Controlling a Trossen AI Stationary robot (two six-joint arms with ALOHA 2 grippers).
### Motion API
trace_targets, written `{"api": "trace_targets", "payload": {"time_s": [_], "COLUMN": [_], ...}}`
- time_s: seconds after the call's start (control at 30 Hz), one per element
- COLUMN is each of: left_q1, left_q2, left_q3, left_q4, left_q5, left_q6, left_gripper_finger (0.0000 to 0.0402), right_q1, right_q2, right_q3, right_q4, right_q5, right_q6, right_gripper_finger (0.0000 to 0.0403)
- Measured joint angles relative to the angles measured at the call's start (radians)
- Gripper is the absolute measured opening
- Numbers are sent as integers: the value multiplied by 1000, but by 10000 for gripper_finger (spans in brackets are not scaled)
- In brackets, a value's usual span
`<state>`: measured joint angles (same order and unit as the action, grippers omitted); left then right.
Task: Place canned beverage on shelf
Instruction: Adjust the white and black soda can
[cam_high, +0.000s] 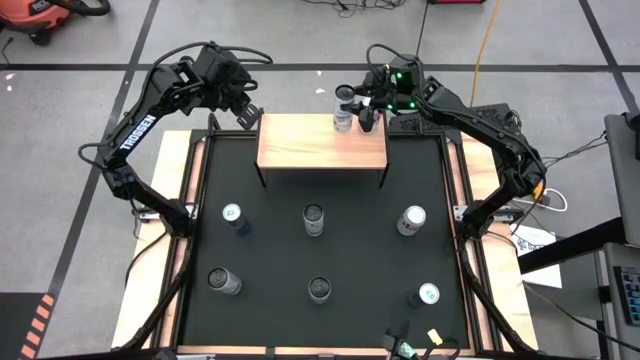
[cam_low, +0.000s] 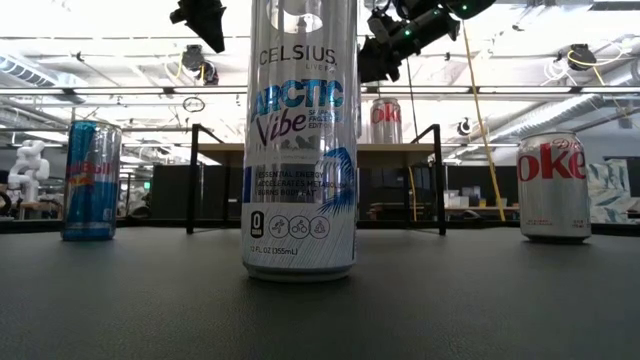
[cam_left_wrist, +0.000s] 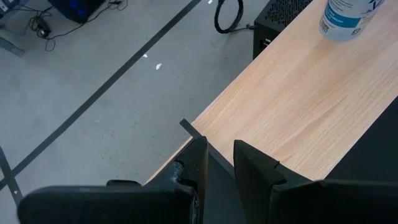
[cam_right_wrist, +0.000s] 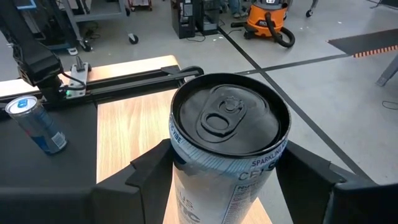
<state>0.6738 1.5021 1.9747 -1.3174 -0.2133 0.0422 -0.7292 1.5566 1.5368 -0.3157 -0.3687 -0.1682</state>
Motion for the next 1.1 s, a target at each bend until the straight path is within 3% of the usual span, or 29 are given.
{"api": "trace_targets", "payload": {"time_s": [1.1], "left_q1": [0], "left_q2": [0], "left_q3": [0], "left_q4": [-1], "left_q5": [0], "left_q6": [23], "left_gripper_finger": [77], "right_q1": [-1], "right_q2": [77], "right_q3": [0], "right_q4": [13], "right_q5": [3], "right_q6": [-26], "right_gripper_finger": [224]}}
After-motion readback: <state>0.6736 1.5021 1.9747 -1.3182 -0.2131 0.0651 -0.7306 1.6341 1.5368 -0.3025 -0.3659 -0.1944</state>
